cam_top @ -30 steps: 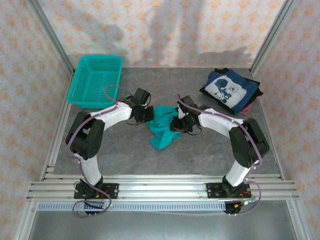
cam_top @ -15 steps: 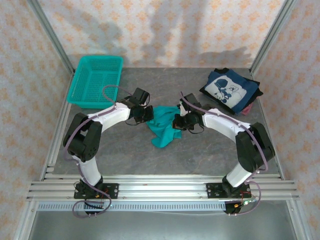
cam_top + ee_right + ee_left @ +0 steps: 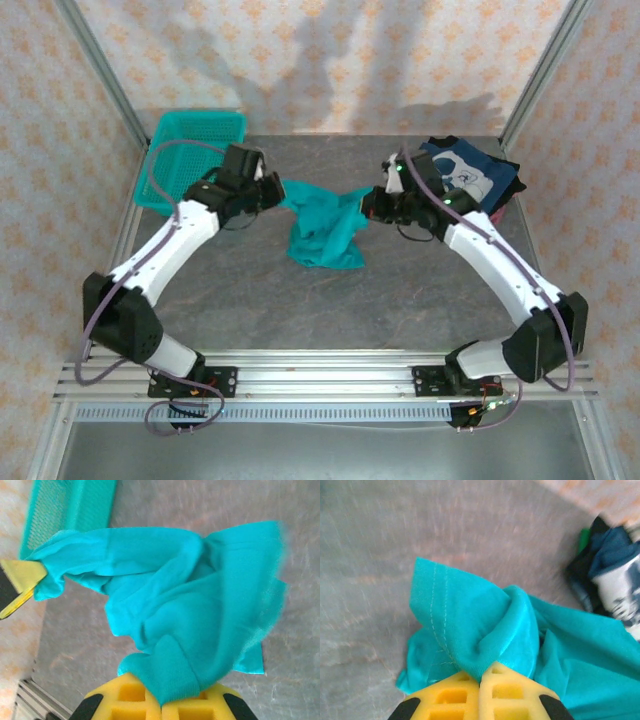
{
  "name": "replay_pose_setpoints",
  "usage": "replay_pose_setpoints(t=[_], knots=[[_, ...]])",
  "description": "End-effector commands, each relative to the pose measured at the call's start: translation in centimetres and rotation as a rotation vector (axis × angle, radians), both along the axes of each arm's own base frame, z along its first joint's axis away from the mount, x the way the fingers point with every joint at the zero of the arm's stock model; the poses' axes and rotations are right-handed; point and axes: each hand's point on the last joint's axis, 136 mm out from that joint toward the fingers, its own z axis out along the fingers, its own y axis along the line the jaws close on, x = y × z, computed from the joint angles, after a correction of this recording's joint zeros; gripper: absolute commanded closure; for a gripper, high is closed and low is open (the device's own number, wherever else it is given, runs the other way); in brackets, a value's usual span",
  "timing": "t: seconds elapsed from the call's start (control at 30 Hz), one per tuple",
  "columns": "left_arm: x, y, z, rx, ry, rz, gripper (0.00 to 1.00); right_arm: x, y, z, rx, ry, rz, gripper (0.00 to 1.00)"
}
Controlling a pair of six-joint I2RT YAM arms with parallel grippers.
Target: Fold and stack the t-shirts
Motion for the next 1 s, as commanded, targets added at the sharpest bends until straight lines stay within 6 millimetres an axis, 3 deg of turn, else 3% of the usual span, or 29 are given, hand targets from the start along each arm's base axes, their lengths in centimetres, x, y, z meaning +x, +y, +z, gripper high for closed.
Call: replay_pose_setpoints(t=[0.0, 0.17, 0.37, 0.43, 0.6, 0.73, 0.87, 0.97], knots=[[-0.8, 3.2, 5.4, 0.054, -0.108, 0.059, 1.0, 0.2, -2.3, 4.2, 0.005, -0.085, -0.059, 1.0], [-2.0, 5.2, 13.0, 0.091, -0.273, 0.09, 1.0, 1.0, -5.4, 10.3, 0.084, -0.209, -0.144, 1.0], [-5.1, 7.4, 21.1, 0.091, -0.484, 0.155, 1.0, 0.7, -9.5, 16.9, 0.198, -0.363, -0.258, 1.0], [-6.5, 7.5, 23.9, 0.054, -0.575, 0.147, 1.0, -0.5, -10.7, 19.8, 0.232, -0.442, -0.275, 1.0], [-9.5, 8.0, 29.0, 0.012, -0.727, 0.138, 1.0, -2.0, -14.0, 24.7, 0.235, -0.584, -0.374, 1.0], [-10.7, 5.9, 32.0, -0.083, -0.812, 0.039, 1.0, -2.9, -16.3, 28.0, 0.214, -0.681, -0.458, 1.0], [-10.9, 1.4, 32.4, -0.159, -0.819, -0.1, 1.0, -2.7, -18.0, 30.0, 0.161, -0.73, -0.525, 1.0], [-11.2, -2.1, 31.9, -0.2, -0.796, -0.194, 1.0, -1.1, -17.7, 30.6, 0.143, -0.722, -0.497, 1.0]])
